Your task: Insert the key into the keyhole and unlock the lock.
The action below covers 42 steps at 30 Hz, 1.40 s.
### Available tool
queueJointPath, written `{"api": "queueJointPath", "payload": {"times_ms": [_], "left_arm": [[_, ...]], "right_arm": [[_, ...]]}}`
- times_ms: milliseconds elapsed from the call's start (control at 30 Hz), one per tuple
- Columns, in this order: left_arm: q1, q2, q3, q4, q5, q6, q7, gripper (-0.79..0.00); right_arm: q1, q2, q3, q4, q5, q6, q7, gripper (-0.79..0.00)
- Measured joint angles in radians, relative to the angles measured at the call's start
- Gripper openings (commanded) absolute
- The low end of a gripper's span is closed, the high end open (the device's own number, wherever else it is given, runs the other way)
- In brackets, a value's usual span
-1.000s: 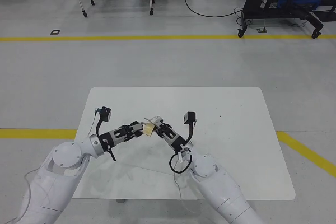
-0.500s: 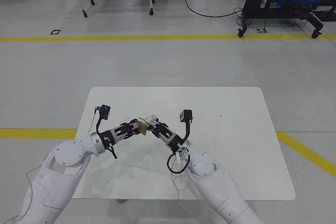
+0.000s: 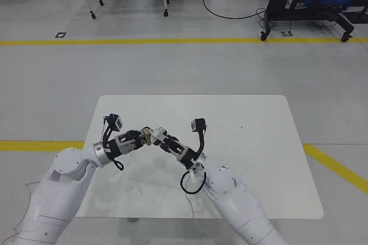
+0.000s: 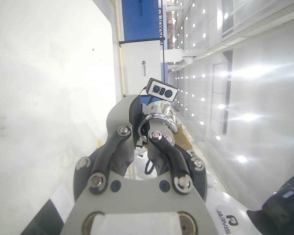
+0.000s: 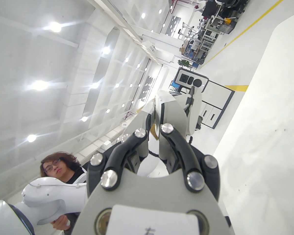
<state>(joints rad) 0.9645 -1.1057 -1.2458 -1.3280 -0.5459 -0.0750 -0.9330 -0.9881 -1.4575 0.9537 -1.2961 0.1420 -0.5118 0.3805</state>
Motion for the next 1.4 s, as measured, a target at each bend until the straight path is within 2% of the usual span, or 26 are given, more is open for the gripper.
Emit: {"api": "queueJointPath", "payload": {"times_ms": [233,400,633,700,767,833,967,1333,1400], "left_arm": [[-0.028,-0.009,0.008,0.068,-0.099,0.013,-0.065,-0.785],[-0.046,-0.011,-0.003,0.141,-0.181,0.026,-0.134,-0.785],[-0.047,0.005,-0.065,0.169,-0.227,0.037,-0.281,-0.785],[-0.046,0.013,-0.096,0.193,-0.279,0.080,-0.364,-0.785],[-0.051,0.017,-0.109,0.231,-0.349,0.179,-0.480,-0.785],[-0.052,0.017,-0.108,0.235,-0.359,0.236,-0.532,-0.785],[-0.052,0.017,-0.108,0.231,-0.348,0.176,-0.479,-0.785],[-0.051,0.017,-0.107,0.232,-0.348,0.177,-0.479,-0.785],[-0.040,0.013,-0.089,0.232,-0.335,0.203,-0.441,-0.785]], "right_arm": [[-0.045,0.008,0.030,-0.090,-0.080,-0.023,-0.049,-0.785],[-0.099,0.016,0.063,-0.168,-0.159,0.003,-0.112,-0.785],[-0.167,0.017,0.051,-0.288,-0.278,0.067,-0.192,-0.785],[-0.172,0.016,0.046,-0.296,-0.285,0.068,-0.199,-0.785],[-0.171,0.016,0.047,-0.294,-0.284,0.067,-0.198,-0.785],[-0.171,0.016,0.047,-0.294,-0.283,0.067,-0.197,-0.785],[-0.171,0.016,0.047,-0.294,-0.283,0.067,-0.197,-0.785],[-0.171,0.016,0.047,-0.294,-0.283,0.067,-0.197,-0.785],[-0.167,0.018,0.053,-0.299,-0.291,0.071,-0.191,-0.785]]}}
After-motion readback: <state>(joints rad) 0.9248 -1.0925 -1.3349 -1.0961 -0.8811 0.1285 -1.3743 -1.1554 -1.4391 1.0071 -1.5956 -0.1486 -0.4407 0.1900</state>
